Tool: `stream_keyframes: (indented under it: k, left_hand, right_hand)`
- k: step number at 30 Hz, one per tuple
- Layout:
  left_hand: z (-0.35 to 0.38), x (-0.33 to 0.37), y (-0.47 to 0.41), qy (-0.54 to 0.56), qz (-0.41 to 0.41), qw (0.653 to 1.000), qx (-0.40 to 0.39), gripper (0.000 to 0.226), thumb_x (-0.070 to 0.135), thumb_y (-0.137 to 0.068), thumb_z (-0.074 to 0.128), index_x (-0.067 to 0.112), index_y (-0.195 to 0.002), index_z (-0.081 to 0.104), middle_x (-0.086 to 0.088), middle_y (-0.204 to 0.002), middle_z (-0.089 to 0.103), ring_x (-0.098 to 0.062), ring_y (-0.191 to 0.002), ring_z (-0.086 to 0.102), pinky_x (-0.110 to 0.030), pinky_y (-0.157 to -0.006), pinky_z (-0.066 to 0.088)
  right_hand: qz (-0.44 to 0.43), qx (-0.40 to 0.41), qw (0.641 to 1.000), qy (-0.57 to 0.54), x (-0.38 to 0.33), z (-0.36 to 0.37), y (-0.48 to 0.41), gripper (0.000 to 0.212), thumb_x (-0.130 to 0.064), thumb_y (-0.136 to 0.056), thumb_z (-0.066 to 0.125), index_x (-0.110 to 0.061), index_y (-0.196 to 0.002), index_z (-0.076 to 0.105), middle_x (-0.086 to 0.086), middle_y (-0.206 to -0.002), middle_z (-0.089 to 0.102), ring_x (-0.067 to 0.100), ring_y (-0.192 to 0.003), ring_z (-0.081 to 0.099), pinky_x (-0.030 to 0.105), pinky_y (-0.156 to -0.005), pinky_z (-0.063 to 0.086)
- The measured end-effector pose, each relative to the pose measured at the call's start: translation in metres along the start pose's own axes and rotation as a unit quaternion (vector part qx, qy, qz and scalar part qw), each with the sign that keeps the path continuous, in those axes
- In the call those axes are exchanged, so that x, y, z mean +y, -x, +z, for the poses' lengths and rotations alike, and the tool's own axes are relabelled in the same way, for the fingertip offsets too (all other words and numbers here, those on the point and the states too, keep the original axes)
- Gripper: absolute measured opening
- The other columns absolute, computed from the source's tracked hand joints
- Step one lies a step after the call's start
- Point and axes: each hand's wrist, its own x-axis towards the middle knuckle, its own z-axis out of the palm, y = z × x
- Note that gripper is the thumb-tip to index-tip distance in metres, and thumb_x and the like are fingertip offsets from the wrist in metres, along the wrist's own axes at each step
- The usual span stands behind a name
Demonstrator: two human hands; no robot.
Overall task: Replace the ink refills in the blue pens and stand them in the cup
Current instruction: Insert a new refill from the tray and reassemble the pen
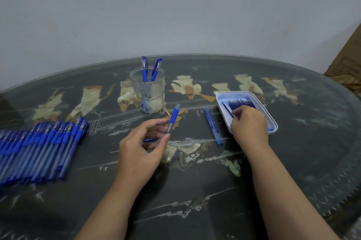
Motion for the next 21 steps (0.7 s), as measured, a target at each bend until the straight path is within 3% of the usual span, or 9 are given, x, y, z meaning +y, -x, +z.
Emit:
stream_keyframes:
  k: [4,7,10,13,18,21]
  left_hand:
    - [-0.001,0.0,0.0,-0.002,0.007,1.0,-0.005,0.037,-0.004,-0.078,0.074,0.02,-0.106,0.07,0.003,-0.089,0.071,-0.011,-0.083,0.068,-0.012,-0.066,0.05]
    - [-0.001,0.0,0.0,-0.005,0.012,1.0,-0.007,0.038,-0.004,-0.078,0.074,0.021,-0.107,0.07,0.004,-0.09,0.071,-0.011,-0.083,0.069,-0.012,-0.064,0.05]
    - [-0.001,-0.002,0.001,-0.01,0.016,1.0,-0.01,0.04,-0.004,-0.078,0.074,0.022,-0.108,0.07,0.004,-0.09,0.071,-0.011,-0.082,0.068,-0.012,-0.064,0.05]
    - [-0.001,-0.003,0.001,-0.018,0.034,0.999,-0.008,0.04,-0.004,-0.078,0.074,0.023,-0.107,0.072,0.005,-0.092,0.071,-0.012,-0.082,0.068,-0.014,-0.065,0.05]
    - [0.0,-0.003,0.001,-0.032,0.069,0.997,-0.018,0.038,-0.006,-0.078,0.074,0.02,-0.107,0.074,0.007,-0.094,0.07,-0.013,-0.081,0.068,-0.016,-0.063,0.051]
    - [0.001,-0.003,0.001,-0.043,0.084,0.995,-0.026,0.038,-0.006,-0.078,0.074,0.019,-0.107,0.074,0.007,-0.094,0.07,-0.012,-0.082,0.068,-0.017,-0.063,0.052]
  right_hand:
    - [0.016,0.001,0.997,-0.079,-0.006,-0.01,0.002,0.032,-0.002,-0.091,0.048,-0.011,-0.111,0.07,0.003,-0.103,0.071,0.02,-0.091,0.06,0.026,-0.072,0.04]
    - [0.046,-0.034,0.973,-0.224,-0.016,-0.022,0.005,0.03,-0.006,-0.094,0.052,-0.017,-0.114,0.07,-0.006,-0.086,0.068,0.012,-0.075,0.058,0.02,-0.062,0.042]
    - [0.089,-0.136,0.879,-0.449,-0.032,-0.035,0.016,0.026,-0.002,-0.095,0.056,-0.013,-0.115,0.069,-0.002,-0.087,0.07,0.01,-0.071,0.059,0.023,-0.067,0.049]
    - [0.104,-0.208,0.776,-0.587,-0.048,-0.041,0.025,0.024,0.002,-0.094,0.055,-0.008,-0.111,0.069,-0.002,-0.073,0.066,0.007,-0.06,0.058,0.029,-0.068,0.058]
    - [0.117,-0.217,0.613,-0.751,-0.069,-0.043,0.034,0.02,0.004,-0.094,0.052,-0.01,-0.101,0.065,0.001,-0.07,0.063,0.012,-0.067,0.058,0.038,-0.068,0.06]
    - [0.135,-0.214,0.554,-0.793,-0.073,-0.036,0.037,0.021,0.003,-0.094,0.05,-0.013,-0.097,0.064,0.001,-0.07,0.062,0.014,-0.069,0.058,0.041,-0.066,0.06]
